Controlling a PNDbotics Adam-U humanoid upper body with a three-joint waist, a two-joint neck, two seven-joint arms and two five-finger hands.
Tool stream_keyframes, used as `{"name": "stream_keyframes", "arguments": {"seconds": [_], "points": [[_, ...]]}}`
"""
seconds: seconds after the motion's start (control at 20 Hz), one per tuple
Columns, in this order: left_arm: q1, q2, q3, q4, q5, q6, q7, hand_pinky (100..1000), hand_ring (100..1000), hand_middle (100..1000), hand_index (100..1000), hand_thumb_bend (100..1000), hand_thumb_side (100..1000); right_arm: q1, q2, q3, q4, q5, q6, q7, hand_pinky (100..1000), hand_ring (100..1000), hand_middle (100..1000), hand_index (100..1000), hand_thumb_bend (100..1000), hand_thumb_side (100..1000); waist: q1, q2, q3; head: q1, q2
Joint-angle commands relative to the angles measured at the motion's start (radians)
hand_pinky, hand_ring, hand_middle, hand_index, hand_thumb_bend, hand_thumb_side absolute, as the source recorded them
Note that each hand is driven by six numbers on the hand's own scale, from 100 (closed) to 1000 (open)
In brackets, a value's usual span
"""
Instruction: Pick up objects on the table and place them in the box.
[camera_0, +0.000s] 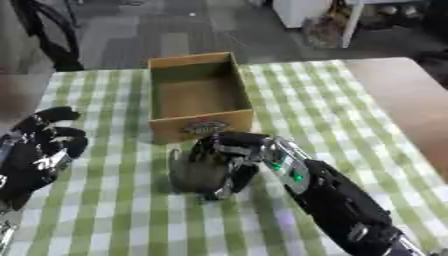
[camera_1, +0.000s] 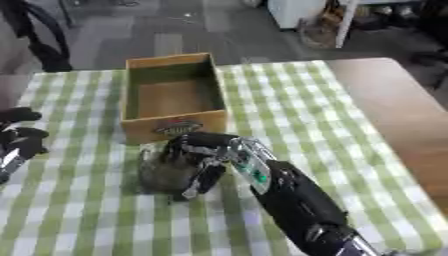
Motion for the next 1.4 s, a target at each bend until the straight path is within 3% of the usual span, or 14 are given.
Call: {"name": "stream_keyframes", "arguments": {"seconds": [0.05, 0.15, 0.6, 0.65, 0.7, 1.0, 1.1, 1.4], "points": [[-0.017, 0.009, 0.003, -0.009, 0.001, -0.002, -0.003, 560, 667, 741, 809, 527, 268, -0.012, -0.007, -0.008, -0.001, 0.022, 0.002, -0.006, 577, 625, 677, 796, 417, 165, 0.003, -0.01, -0.001, -0.003, -0.002], [-0.017, 0.009, 0.003, -0.009, 0.001, -0.001, -0.003, 560, 667, 741, 809, 525, 269, -0.013, -0.007, -0.01, 0.002, 0.028, 0.003, -0.006, 510, 579, 640, 775, 409, 100, 0.003, -0.011, -0.001, -0.004, -0.002], [-0.016, 0.009, 0.002, -0.008, 0.001, 0.0, -0.004, 561, 668, 742, 810, 516, 275, -0.01, -0.009, -0.013, 0.003, 0.041, 0.009, -0.021, 245, 357, 425, 601, 392, 119, 0.004, -0.01, -0.003, -0.007, -0.003], [-0.016, 0.009, 0.003, -0.008, 0.001, 0.0, -0.004, 561, 668, 742, 810, 516, 275, -0.01, -0.01, -0.013, 0.003, 0.039, 0.008, -0.024, 231, 345, 409, 592, 357, 134, 0.004, -0.01, -0.003, -0.007, -0.003], [-0.016, 0.009, 0.003, -0.008, 0.001, 0.0, -0.004, 561, 668, 742, 811, 514, 276, -0.01, -0.011, -0.014, 0.001, 0.036, 0.007, -0.028, 218, 334, 392, 582, 395, 115, 0.004, -0.01, -0.004, -0.008, -0.004], [-0.015, 0.009, 0.003, -0.006, 0.002, 0.0, -0.005, 561, 669, 742, 811, 511, 278, -0.014, -0.031, -0.013, -0.034, -0.006, 0.013, -0.051, 140, 268, 308, 531, 408, 100, 0.002, -0.011, -0.006, -0.008, -0.006], [-0.014, 0.011, 0.003, -0.006, 0.002, 0.0, -0.005, 562, 669, 743, 811, 509, 279, -0.016, -0.044, -0.007, -0.061, -0.032, 0.021, -0.051, 131, 260, 299, 524, 381, 131, 0.001, -0.012, -0.006, -0.008, -0.006], [-0.012, 0.014, 0.004, -0.004, 0.001, 0.0, -0.007, 562, 670, 743, 812, 511, 282, -0.03, -0.101, 0.016, -0.173, -0.151, 0.065, -0.023, 128, 258, 294, 518, 411, 100, -0.006, -0.013, -0.007, -0.008, -0.006]]}}
